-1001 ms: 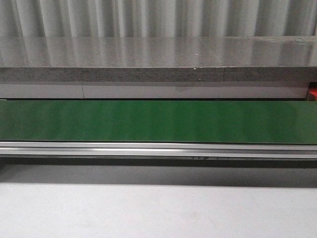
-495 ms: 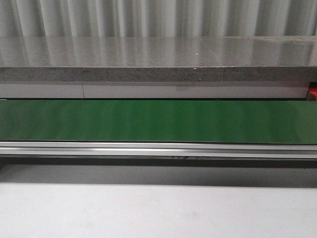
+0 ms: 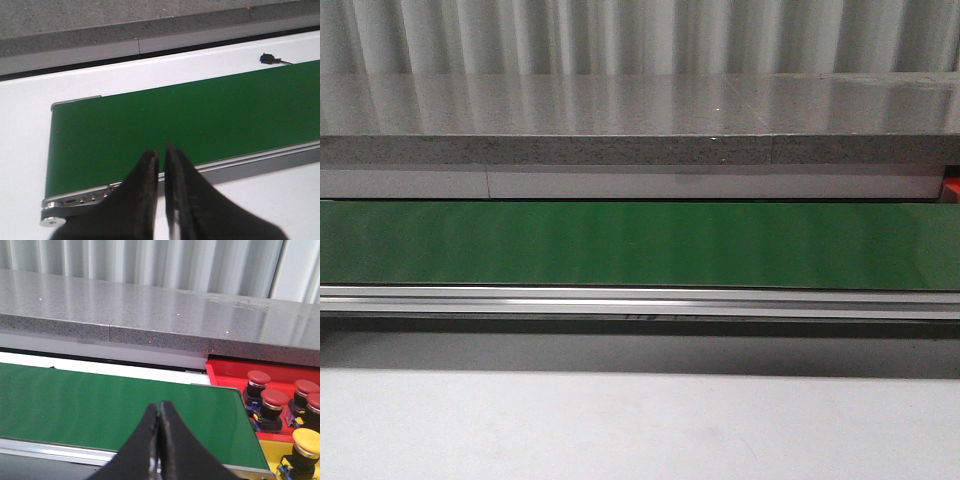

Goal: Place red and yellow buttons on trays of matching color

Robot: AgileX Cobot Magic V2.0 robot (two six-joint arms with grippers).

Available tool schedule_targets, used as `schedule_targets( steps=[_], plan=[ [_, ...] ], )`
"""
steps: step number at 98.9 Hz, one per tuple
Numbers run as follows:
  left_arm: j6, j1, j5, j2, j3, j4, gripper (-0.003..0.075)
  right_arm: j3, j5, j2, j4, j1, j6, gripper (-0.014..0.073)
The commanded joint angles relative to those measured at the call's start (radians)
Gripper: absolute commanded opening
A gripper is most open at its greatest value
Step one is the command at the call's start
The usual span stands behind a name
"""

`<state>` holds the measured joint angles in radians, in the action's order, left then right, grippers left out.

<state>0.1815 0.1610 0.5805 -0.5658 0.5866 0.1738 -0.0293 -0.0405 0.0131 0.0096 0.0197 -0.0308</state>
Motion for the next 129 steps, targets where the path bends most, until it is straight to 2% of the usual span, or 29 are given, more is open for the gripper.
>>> schedule_targets(
  steps=[1, 12, 24, 62, 64, 67, 129],
  plan=[
    [-0.026, -0.002, -0.127, 0.019, -0.008, -0.054, -0.0006, 0.007, 0.071, 0.014, -0.01, 0.001, -0.001, -0.0062],
    [-0.169, -0.006, -0.285, 0.091, -0.115, -0.084, -0.0006, 0.007, 0.071, 0.014, -0.01, 0.001, -0.001, -0.0062],
    [-0.198, -0.017, -0.44, 0.207, -0.245, -0.174, -0.0006, 0.007, 0.071, 0.014, -0.01, 0.001, -0.001, -0.0062],
    [-0.164, -0.11, -0.59, 0.575, -0.6, -0.174, -0.0005, 0.007, 0.071, 0.014, -0.01, 0.001, -0.001, -0.0062],
    [-0.164, -0.114, -0.581, 0.601, -0.602, -0.174, -0.0006, 0.007, 0.071, 0.014, -0.01, 0.001, -0.001, -0.0062],
    [-0.164, -0.114, -0.494, 0.615, -0.593, -0.174, -0.0006, 0.007, 0.071, 0.014, -0.01, 0.001, -0.001, -0.0062],
    [-0.164, -0.114, -0.5, 0.607, -0.595, -0.174, -0.0006, 0.007, 0.071, 0.012, -0.01, 0.001, -0.001, -0.0068]
  ],
)
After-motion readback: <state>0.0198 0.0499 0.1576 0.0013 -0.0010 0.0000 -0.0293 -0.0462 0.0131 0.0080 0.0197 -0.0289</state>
